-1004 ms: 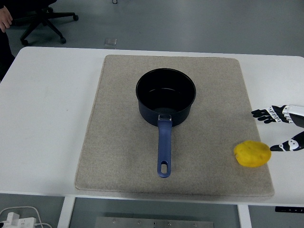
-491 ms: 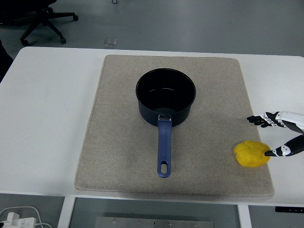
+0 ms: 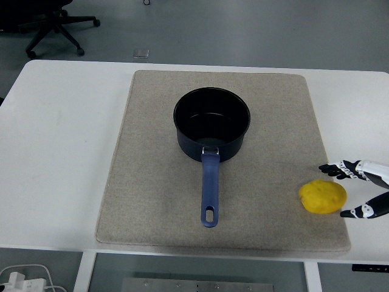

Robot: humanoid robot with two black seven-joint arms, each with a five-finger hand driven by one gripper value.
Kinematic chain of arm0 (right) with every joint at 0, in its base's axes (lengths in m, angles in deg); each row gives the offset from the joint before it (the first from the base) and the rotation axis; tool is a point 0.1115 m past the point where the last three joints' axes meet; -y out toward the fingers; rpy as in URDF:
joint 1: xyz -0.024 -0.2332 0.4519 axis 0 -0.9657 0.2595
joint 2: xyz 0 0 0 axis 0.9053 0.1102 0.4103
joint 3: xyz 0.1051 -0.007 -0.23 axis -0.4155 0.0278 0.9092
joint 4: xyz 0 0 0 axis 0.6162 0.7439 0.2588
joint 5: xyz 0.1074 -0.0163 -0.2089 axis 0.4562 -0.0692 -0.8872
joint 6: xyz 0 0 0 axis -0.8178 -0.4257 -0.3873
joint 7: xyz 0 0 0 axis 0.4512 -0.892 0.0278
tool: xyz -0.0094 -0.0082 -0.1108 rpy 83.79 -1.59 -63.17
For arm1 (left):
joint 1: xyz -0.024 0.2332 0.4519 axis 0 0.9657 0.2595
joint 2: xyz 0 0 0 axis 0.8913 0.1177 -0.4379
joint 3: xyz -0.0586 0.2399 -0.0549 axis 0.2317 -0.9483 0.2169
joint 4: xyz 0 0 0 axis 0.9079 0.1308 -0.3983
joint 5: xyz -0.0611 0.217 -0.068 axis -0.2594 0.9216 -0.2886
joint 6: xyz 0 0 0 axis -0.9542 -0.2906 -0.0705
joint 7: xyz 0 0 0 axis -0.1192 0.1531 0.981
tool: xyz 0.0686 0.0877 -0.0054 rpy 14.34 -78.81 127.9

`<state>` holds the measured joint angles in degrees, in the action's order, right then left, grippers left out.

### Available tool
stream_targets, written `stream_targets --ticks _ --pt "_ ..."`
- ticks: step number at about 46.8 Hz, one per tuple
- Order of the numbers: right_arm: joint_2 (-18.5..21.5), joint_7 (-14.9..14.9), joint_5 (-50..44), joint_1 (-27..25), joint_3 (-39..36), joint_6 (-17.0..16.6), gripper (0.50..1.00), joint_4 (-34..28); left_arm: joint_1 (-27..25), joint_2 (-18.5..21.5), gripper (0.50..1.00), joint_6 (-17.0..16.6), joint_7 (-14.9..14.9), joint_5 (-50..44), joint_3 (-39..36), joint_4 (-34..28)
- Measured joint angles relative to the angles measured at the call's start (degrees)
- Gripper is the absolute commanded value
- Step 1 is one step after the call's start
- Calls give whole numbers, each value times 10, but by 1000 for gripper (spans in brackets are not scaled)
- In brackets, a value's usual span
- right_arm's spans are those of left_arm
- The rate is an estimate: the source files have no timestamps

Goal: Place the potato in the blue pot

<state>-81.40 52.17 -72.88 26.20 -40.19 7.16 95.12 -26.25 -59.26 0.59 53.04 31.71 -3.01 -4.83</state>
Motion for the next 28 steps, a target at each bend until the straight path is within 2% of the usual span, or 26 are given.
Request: stream_targets --ticks 15,28 --pt "11 4 2 -6 -1 37 932 -1 0 0 996 0 0 0 0 0" --pt "21 6 3 -25 -2 54 932 -1 0 0 996 0 0 0 0 0"
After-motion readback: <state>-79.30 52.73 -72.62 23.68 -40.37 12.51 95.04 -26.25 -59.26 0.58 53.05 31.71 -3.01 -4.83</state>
